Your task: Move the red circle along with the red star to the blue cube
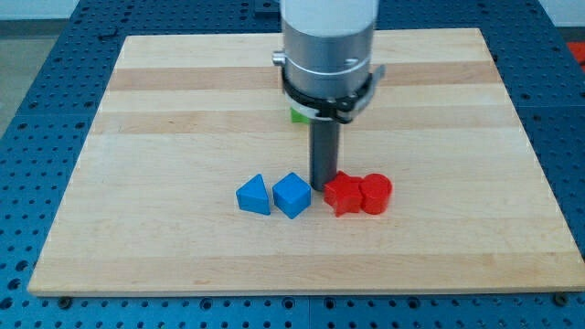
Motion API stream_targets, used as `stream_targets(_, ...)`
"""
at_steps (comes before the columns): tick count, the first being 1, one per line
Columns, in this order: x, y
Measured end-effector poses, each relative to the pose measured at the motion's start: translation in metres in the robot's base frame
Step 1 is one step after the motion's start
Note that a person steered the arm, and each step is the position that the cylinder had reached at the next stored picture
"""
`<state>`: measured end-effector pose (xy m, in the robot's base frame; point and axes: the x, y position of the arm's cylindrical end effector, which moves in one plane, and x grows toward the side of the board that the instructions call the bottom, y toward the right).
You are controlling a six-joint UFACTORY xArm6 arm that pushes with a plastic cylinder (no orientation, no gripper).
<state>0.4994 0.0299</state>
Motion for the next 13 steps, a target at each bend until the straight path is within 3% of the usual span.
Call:
stream_targets(3, -0.001, 0.023)
stream_targets(5, -0.052, 0.041)
stream_targets(6, -0.057, 0.065)
stream_targets(9, -0.008, 0.180)
stream_targets(11, 0.035, 0.179)
stream_targets(13, 0.036, 0.133)
